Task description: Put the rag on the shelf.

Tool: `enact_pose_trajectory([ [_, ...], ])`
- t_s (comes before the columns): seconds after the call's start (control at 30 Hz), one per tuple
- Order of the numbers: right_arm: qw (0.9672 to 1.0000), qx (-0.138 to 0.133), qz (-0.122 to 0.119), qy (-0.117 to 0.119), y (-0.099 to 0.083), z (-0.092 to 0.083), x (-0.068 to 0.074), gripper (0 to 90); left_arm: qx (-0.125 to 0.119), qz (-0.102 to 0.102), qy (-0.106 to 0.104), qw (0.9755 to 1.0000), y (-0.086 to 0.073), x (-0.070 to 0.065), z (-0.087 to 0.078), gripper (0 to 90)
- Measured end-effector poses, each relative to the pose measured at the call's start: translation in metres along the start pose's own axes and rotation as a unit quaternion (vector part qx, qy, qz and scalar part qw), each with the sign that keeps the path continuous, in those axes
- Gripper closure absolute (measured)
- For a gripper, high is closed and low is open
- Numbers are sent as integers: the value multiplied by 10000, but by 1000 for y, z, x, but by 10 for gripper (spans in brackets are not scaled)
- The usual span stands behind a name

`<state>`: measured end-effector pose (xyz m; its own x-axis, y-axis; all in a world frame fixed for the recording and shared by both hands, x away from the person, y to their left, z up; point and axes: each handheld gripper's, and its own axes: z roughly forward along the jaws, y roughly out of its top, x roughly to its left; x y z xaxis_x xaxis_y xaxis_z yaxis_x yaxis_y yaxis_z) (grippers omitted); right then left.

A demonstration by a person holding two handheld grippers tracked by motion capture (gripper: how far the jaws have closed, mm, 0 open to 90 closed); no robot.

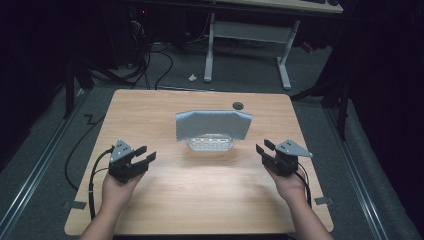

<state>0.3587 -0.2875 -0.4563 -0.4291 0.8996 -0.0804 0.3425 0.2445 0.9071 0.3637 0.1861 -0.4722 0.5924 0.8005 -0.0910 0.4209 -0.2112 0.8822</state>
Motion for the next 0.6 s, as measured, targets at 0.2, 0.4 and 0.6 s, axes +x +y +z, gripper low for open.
enact_pose_trajectory([
  [0.2, 9997, 247, 70, 56, -24, -27, 23, 464, 383, 64, -435, 9983, -28, -41, -6, 471],
  [0.4, 9948, 970, -77, 308, -70, -28, 57, 381, 976, 581, -733, 9908, -59, -89, 11, 468],
  [0.6, 9940, 1026, -167, 353, -69, -21, 62, 398, 992, 636, -704, 9905, -55, -80, 11, 467],
])
